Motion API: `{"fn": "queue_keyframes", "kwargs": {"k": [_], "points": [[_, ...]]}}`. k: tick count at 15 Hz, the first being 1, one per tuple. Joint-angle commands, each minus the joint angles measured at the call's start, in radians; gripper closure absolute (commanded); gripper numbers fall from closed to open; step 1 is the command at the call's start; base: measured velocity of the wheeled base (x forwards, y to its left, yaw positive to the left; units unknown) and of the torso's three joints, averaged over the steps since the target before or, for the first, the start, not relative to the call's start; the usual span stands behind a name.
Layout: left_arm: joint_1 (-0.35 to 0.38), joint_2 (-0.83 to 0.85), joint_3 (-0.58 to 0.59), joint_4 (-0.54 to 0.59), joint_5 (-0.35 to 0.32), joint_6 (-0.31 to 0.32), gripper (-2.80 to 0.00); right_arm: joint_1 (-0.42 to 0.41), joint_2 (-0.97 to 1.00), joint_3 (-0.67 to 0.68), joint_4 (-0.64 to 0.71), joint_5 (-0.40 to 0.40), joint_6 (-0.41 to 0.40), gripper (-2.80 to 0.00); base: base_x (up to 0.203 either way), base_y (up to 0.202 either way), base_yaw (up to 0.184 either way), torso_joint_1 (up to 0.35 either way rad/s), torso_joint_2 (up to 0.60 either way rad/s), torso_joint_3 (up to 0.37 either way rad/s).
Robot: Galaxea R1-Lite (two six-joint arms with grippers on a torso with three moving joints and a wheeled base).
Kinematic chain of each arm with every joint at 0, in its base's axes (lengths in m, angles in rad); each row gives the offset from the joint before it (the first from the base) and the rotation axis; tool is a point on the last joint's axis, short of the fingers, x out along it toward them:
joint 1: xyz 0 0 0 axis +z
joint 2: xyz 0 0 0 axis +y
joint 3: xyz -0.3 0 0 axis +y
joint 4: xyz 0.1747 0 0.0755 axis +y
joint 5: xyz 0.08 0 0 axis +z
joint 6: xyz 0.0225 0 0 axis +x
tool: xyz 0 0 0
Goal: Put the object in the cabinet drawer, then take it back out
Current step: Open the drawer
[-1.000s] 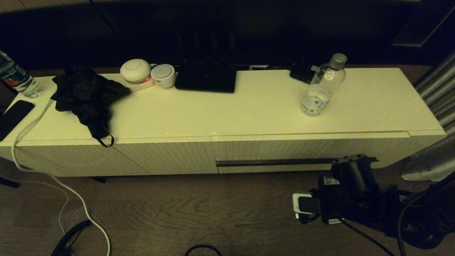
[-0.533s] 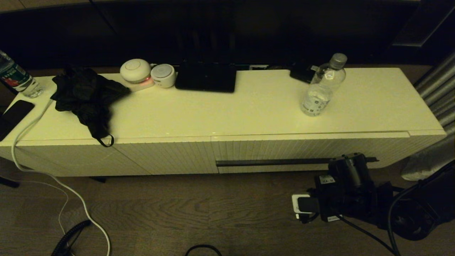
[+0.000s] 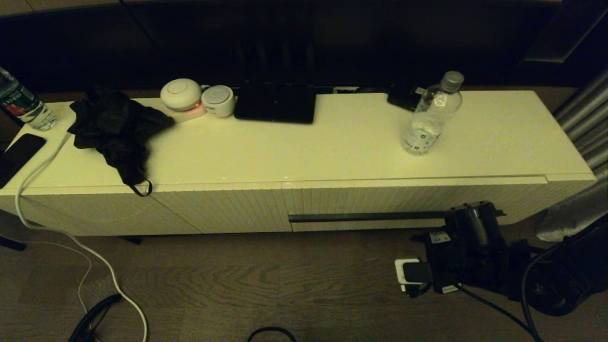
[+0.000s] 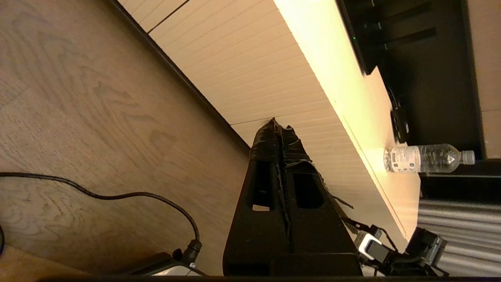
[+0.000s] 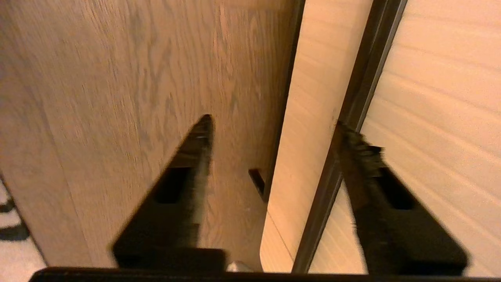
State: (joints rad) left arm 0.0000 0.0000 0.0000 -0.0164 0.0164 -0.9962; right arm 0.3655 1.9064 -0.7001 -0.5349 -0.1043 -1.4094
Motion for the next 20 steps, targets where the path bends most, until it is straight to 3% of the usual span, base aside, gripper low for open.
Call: {"fn": "queue_keyframes", "kwargs": {"k": [1,20], "points": [[0.000,-0.002,0.000,0.000,0.000,-0.006,0.00,-0.015,0.031,-0.027,-0.004,-0.001,-0.008,-2.80,0.000,0.000,0.000,0.000,0.00,0.000],[0.000,-0.002,0.000,0.000,0.000,-0.006,0.00,-0.069,0.231,-0.238,-0.006,-0.009,0.046,-2.80,0.000,0.000,0.000,0.000,0.00,0.000]]}}
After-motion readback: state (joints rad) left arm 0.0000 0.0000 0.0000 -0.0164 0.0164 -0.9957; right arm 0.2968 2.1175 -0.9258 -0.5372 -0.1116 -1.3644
